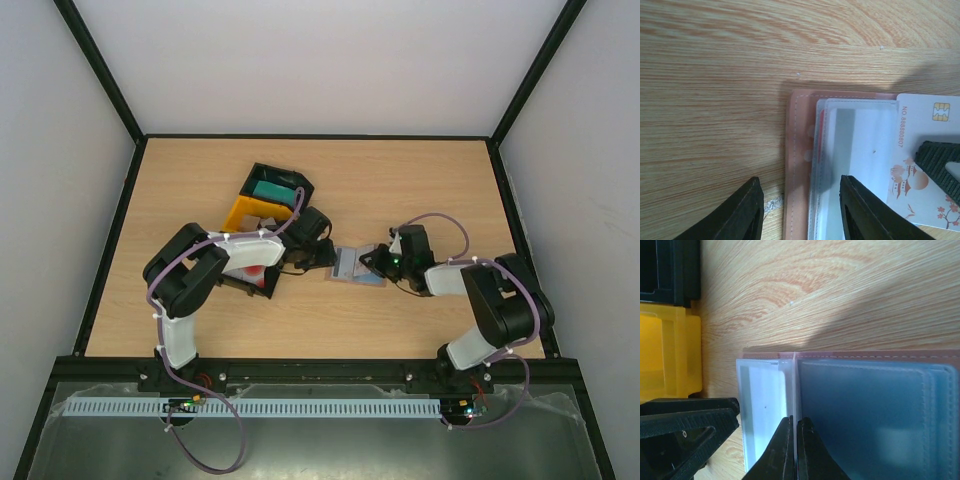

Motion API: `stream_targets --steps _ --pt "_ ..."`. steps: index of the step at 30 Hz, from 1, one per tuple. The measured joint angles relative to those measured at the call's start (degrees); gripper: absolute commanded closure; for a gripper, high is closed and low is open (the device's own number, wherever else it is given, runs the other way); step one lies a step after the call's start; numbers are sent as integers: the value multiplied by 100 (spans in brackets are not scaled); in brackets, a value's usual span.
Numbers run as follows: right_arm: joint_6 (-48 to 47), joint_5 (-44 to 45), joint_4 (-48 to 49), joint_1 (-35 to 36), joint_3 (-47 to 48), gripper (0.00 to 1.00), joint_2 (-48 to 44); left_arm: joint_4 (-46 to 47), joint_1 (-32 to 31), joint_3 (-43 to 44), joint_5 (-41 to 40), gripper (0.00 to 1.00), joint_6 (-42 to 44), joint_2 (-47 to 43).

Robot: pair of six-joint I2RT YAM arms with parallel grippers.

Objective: Put the credit cards into the card holder
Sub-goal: Insert the credit card into the card holder.

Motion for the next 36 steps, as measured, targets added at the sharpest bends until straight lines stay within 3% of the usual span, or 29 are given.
stream_targets --steps 14,32,36 --pt "367 -197 664 98 -210 98 111 -133 -68 2 -70 69 0 2" --pt "544 -170 1502 409 -256 98 664 -149 -122 2 -190 68 0 2" --pt "643 -192 1744 448 -254 94 813 -149 -122 2 -195 68 -2 2"
